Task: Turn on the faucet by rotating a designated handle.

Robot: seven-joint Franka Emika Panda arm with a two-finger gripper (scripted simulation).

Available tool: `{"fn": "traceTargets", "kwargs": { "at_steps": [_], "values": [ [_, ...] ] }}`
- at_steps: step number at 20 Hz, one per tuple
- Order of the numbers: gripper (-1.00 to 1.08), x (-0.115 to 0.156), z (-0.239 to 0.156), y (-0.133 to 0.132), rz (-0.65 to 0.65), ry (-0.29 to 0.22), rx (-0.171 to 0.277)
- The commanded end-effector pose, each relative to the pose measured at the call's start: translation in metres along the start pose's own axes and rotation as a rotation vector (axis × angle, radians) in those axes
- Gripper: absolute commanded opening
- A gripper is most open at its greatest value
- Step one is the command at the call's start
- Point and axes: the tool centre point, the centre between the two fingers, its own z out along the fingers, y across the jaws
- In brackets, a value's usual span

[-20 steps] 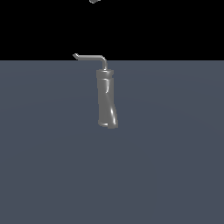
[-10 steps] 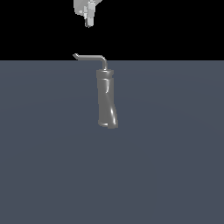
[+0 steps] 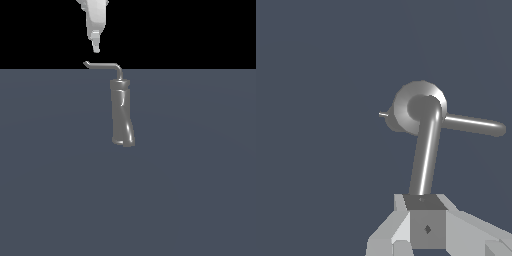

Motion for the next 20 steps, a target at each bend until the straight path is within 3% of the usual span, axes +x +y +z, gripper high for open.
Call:
{"fn": "traceTargets", "kwargs": {
  "at_steps": [1, 10, 20],
  "values": [
    [-1.00, -0.004, 0.011, -0.010, 0.045, 0.006, 0.000],
    [-1.00, -0.013, 0.037, -0.031, 0.138, 0.019, -0.001],
    [-1.00, -0.014, 0.041, -0.032, 0.150, 0.021, -0.001]
  ]
}}
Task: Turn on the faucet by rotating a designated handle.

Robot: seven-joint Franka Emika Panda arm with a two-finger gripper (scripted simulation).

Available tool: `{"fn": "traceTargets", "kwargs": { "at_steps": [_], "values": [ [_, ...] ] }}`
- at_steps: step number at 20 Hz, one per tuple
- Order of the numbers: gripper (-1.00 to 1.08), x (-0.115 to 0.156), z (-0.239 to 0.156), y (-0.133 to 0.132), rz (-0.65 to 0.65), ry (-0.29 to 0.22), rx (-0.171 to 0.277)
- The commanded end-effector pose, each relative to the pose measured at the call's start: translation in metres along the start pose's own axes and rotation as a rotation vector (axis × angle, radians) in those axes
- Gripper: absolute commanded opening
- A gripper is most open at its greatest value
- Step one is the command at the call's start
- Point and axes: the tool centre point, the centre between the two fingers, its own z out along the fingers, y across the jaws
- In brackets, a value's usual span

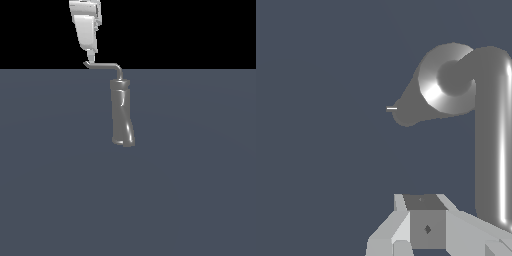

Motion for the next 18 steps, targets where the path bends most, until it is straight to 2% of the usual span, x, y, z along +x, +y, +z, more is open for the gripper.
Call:
{"fn": "traceTargets", "kwargs": {
  "at_steps": [1, 18],
  "values": [
    [-1.00, 0.000, 0.000, 0.004, 0.000, 0.000, 0.000],
    [-1.00, -0.003, 0.000, 0.048, 0.000, 0.000, 0.001]
  ]
}}
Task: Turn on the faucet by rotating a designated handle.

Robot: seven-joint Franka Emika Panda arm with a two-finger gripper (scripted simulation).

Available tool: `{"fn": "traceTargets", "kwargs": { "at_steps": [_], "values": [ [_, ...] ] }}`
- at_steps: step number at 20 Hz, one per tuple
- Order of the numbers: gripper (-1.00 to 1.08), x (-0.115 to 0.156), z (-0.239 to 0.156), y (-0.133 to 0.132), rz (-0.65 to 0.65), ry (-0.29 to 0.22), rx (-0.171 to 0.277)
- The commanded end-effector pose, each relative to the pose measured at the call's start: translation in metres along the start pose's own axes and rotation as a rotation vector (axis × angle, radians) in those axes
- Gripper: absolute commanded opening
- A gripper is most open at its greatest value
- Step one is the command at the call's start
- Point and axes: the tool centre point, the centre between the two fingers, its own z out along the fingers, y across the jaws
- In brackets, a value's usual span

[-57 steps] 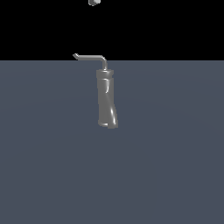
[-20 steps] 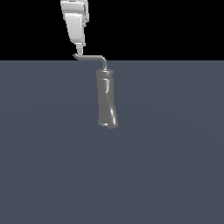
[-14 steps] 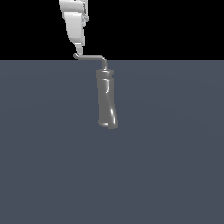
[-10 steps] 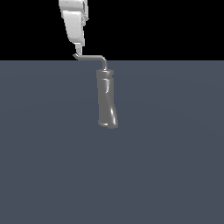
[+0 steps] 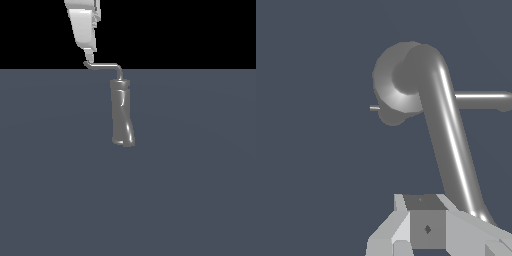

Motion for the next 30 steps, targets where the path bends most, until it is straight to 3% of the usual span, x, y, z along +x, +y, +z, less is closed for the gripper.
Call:
{"fn": "traceTargets", "kwargs": {
  "at_steps": [1, 9, 11, 30],
  "values": [
    [-1.00, -0.002, 0.000, 0.010, -0.002, 0.000, -0.007],
    [-1.00, -0.003, 0.000, 0.033, -0.001, 0.000, -0.007],
    [-1.00, -0.003, 0.000, 0.028, -0.001, 0.001, -0.001],
    [-1.00, 0.042, 0.000, 0.085, -0.001, 0.000, -0.006]
  ]
}}
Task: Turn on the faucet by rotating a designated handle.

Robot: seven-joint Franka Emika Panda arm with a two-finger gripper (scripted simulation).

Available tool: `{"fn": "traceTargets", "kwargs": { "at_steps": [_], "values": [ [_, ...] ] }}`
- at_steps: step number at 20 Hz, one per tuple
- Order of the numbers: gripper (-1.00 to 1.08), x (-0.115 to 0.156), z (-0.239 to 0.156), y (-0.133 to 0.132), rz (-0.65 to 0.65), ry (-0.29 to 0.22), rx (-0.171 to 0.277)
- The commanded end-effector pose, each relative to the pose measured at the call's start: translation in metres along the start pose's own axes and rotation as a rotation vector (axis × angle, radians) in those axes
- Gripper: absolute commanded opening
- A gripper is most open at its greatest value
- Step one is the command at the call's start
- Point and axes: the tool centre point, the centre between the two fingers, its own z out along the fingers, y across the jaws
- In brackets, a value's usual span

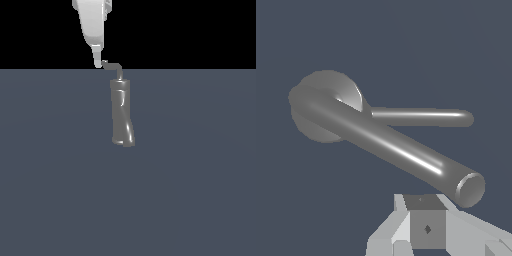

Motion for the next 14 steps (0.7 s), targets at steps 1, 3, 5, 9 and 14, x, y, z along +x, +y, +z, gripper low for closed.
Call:
{"fn": "traceTargets", "kwargs": {
  "at_steps": [1, 3, 5, 9, 14],
  "values": [
    [-1.00, 0.016, 0.000, 0.011, 0.017, 0.002, -0.005],
    [-1.00, 0.021, 0.000, 0.017, 0.017, 0.002, -0.005],
    [-1.00, 0.010, 0.000, 0.012, 0.002, 0.001, -0.002],
    [-1.00, 0.038, 0.000, 0.015, 0.007, 0.002, -0.003],
    [-1.00, 0.073, 0.000, 0.019, 0.012, 0.002, -0.004]
  ]
}}
